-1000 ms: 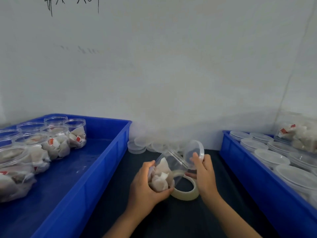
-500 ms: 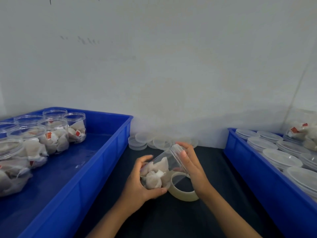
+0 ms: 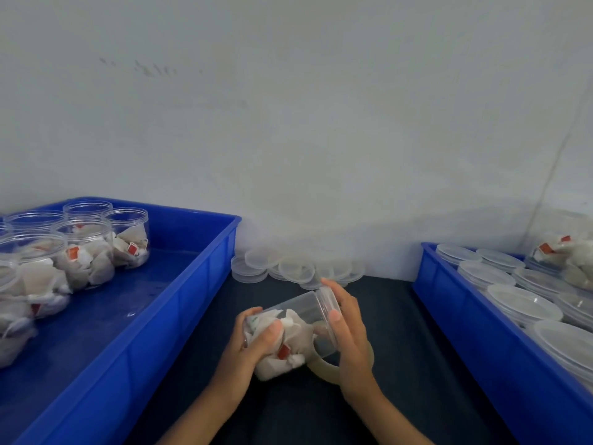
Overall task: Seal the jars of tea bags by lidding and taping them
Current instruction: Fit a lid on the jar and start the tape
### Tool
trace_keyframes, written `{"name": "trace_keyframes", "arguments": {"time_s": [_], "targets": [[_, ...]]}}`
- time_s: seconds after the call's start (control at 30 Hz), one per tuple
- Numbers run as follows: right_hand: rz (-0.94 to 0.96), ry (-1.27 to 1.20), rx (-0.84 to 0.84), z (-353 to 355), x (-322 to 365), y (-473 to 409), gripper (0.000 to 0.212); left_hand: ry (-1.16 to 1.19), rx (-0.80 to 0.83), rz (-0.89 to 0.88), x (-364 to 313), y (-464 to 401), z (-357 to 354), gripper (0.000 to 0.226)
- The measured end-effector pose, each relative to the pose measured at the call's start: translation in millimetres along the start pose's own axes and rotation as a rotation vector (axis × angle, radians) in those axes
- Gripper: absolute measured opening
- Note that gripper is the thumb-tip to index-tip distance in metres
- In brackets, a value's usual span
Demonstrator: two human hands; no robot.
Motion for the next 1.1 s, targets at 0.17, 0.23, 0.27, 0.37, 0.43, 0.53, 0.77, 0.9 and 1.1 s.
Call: {"name": "trace_keyframes", "arguments": {"time_s": [0.17,0.23,0.27,0.37,0.43,0.53,0.77,0.9,1.1], "targets": [[0.145,0.099,0.043,-2.1,13.0,1.3,0.051,0.031,0.060,0.080,-2.1,-3.7,2.6,0.071],[0.177,0.153,0.070,-6.0,16.7,-0.2,0.050,0.034,0.103,0.096,-6.4,-3.5,2.1,0.062],[0.203,0.182,0.086,-8.4,18.9,-0.5,0.050,0.041,0.112,0.103,-8.0,-2.8,2.2,0.057],[0.308,0.288,0.125,-14.7,29.1,1.3,0.054,0.098,0.118,0.160,-4.2,-0.3,3.6,0.054],[0.324,0.326,0.159,-19.1,31.3,0.6,0.056,0.118,0.091,0.171,-1.3,1.8,6.1,0.056],[0.284,0.320,0.177,-20.4,26.3,-1.2,0.056,0.121,0.004,0.082,-3.5,4.4,10.3,0.058],[-0.217,0.017,0.149,-22.0,-15.0,-7.9,0.039,-0.095,-0.005,-0.120,-18.8,8.1,3.9,0.068],[-0.367,-0.031,0.160,-11.8,-28.8,-12.4,0.041,-0.323,0.092,-0.124,-14.7,6.0,-6.5,0.101],[-0.039,0.032,0.298,-18.7,13.2,-11.3,0.057,-0.024,0.095,-0.096,-14.4,3.6,0.5,0.093]]}}
Point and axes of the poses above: each hand's wrist, its own y-axis away from the middle knuckle, its own z-axis out of the back of the hand, x = y × z, the point moved 9 cm from there along -y, towards the middle knuckle, and after that the axes turned 11 degrees about x, right-handed, at the moved point
